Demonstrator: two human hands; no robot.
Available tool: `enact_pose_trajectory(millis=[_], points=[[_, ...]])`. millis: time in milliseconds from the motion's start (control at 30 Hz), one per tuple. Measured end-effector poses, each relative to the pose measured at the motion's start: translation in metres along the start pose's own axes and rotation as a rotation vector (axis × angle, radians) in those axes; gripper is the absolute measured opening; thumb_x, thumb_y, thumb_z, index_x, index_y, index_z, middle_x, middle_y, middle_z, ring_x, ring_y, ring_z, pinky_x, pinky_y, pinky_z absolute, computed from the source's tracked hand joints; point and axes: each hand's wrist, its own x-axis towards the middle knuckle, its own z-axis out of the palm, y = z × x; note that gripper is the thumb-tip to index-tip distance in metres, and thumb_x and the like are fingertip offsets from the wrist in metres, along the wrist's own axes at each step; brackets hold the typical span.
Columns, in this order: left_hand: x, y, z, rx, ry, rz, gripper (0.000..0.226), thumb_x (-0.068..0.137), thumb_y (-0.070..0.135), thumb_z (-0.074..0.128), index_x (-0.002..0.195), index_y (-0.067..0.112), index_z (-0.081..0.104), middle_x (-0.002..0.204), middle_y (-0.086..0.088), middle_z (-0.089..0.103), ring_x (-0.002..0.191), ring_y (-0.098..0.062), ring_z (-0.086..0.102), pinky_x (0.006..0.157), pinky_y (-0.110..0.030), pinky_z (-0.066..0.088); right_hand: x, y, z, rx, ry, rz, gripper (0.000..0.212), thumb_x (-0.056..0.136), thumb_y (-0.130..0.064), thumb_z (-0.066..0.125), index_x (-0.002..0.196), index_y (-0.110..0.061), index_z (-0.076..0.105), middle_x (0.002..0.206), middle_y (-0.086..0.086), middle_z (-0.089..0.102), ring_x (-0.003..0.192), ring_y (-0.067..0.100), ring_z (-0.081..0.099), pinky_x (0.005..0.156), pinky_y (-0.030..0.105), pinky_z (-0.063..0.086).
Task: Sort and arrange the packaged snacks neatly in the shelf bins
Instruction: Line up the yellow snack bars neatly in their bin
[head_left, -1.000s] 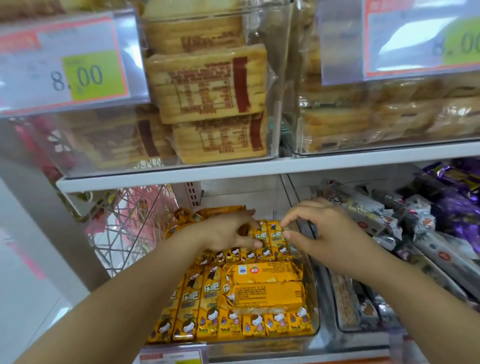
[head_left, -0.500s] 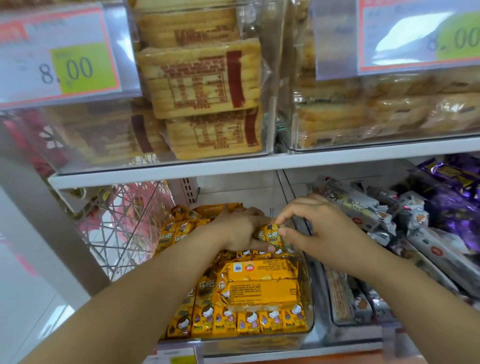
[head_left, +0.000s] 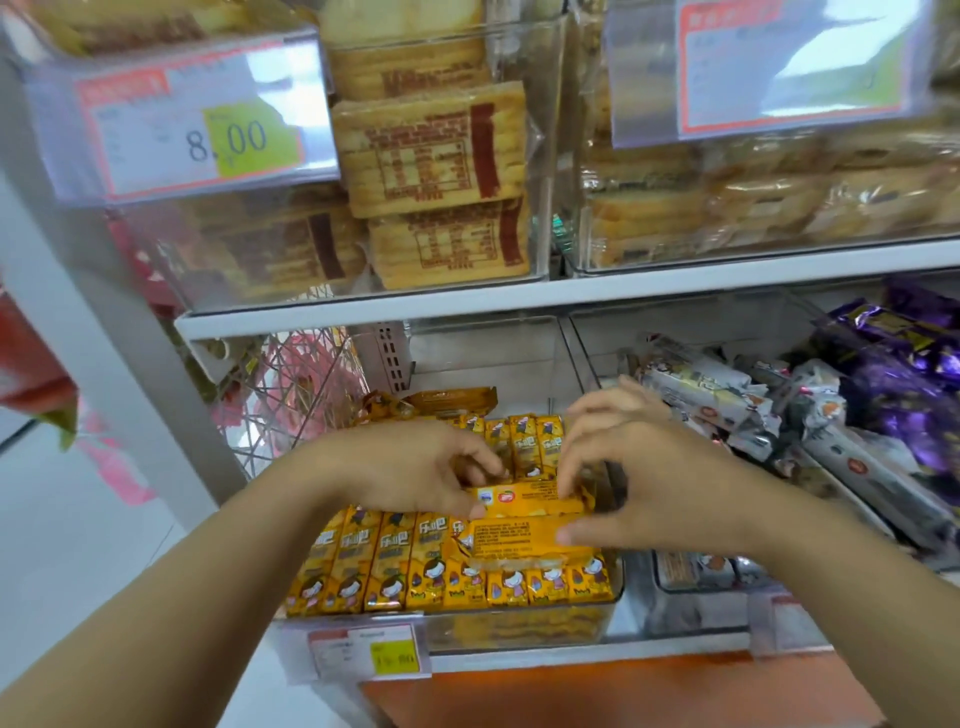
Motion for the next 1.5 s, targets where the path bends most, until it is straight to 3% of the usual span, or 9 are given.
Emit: enact_pose_trajectory(millis=[100, 233, 367, 433, 533, 833, 1167, 1333, 1500], points=[[-0.005, 0.002, 0.006, -0.009, -0.080, 0.011, 0.041, 0.085, 0.021, 0.070, 0.122, 0.028, 0.056, 0.104, 0.013, 0.066, 0.082, -0.004, 0.061, 0.070, -0.014, 0.047, -0.003, -0.011, 0.009, -0.237, -0.111, -0.006, 0.046, 0.065, -0.071, 0.063, 0.097, -0.038, 0.062, 0.107, -0.022, 0.051, 0.124, -0.005, 0.017, 0.114, 0.037, -0.018], [-0.006, -0.003, 0.010, -0.157, 0.032, 0.009, 0.032, 0.085, 0.025, 0.069, 0.115, 0.031, 0.061, 0.087, 0.017, 0.066, 0.069, 0.007, 0.057, 0.066, -0.010, 0.042, -0.004, -0.013, 0.012, -0.295, -0.090, -0.018, 0.034, 0.071, -0.062, 0.067, 0.093, -0.037, 0.061, 0.101, -0.018, 0.049, 0.121, -0.002, 0.022, 0.114, 0.037, -0.018], [-0.014, -0.020, 0.006, -0.465, 0.263, -0.022, 0.022, 0.081, 0.036, 0.068, 0.102, 0.039, 0.064, 0.106, 0.005, 0.069, 0.094, -0.015, 0.068, 0.090, -0.035, 0.052, -0.004, -0.010, 0.008, -0.158, 0.009, -0.020, 0.025, 0.070, -0.052, 0.065, 0.084, -0.038, 0.051, 0.091, -0.024, 0.043, 0.103, -0.005, 0.029, 0.113, 0.027, 0.011], [-0.017, -0.023, 0.005, -0.709, 0.409, -0.024, 0.013, 0.091, 0.017, 0.060, 0.101, 0.024, 0.064, 0.097, 0.002, 0.072, 0.094, -0.017, 0.068, 0.093, -0.038, 0.051, -0.001, -0.010, 0.000, -0.047, 0.095, 0.033, 0.024, 0.073, -0.038, 0.070, 0.083, -0.038, 0.048, 0.092, -0.023, 0.047, 0.095, -0.003, 0.036, 0.086, 0.022, 0.033], [-0.019, -0.021, 0.004, -0.985, 0.557, -0.019, 0.013, 0.092, 0.009, 0.055, 0.101, 0.013, 0.063, 0.098, -0.007, 0.072, 0.098, -0.025, 0.067, 0.089, -0.042, 0.052, 0.006, -0.007, -0.002, -0.074, 0.186, 0.023, 0.035, 0.076, -0.028, 0.072, 0.075, -0.042, 0.040, 0.101, -0.020, 0.057, 0.092, 0.000, 0.040, 0.074, 0.026, 0.041], [-0.011, -0.016, 0.025, -0.935, 0.523, -0.117, 0.028, 0.091, 0.025, 0.059, 0.117, 0.014, 0.056, 0.108, -0.008, 0.068, 0.092, -0.019, 0.066, 0.076, -0.030, 0.056, 0.018, -0.008, 0.010, -0.069, 0.156, -0.016, 0.042, 0.078, 0.007, 0.057, 0.097, -0.030, 0.062, 0.102, -0.019, 0.046, 0.100, 0.004, 0.038, 0.083, 0.025, 0.037], [-0.014, -0.026, 0.023, -1.047, 0.686, -0.178, 0.033, 0.094, 0.017, 0.055, 0.126, 0.020, 0.049, 0.111, -0.009, 0.063, 0.095, -0.022, 0.066, 0.067, -0.032, 0.057, 0.023, -0.018, 0.008, -0.209, 0.204, 0.133, 0.034, 0.079, -0.039, 0.071, 0.096, -0.039, 0.041, 0.096, -0.022, 0.042, 0.087, 0.005, 0.040, 0.083, 0.027, 0.033], [0.004, -0.021, 0.025, -1.161, 0.721, -0.208, 0.032, 0.094, 0.016, 0.057, 0.124, 0.017, 0.046, 0.116, -0.011, 0.062, 0.099, -0.024, 0.065, 0.069, -0.034, 0.059, 0.032, -0.023, 0.016, -0.214, 0.384, 0.254, 0.026, 0.084, -0.034, 0.066, 0.094, -0.032, 0.042, 0.100, -0.011, 0.042, 0.080, 0.015, 0.037, 0.076, 0.027, 0.028], [0.052, -0.013, 0.010, -1.238, 0.837, -0.256, 0.038, 0.091, 0.012, 0.061, 0.125, 0.012, 0.045, 0.118, -0.014, 0.059, 0.094, -0.026, 0.064, 0.060, -0.035, 0.059, 0.044, -0.014, 0.013, -0.232, 0.371, 0.318, 0.024, 0.087, -0.032, 0.060, 0.111, -0.030, 0.058, 0.115, -0.003, 0.051, 0.104, 0.025, 0.052, 0.097, 0.038, 0.034]])
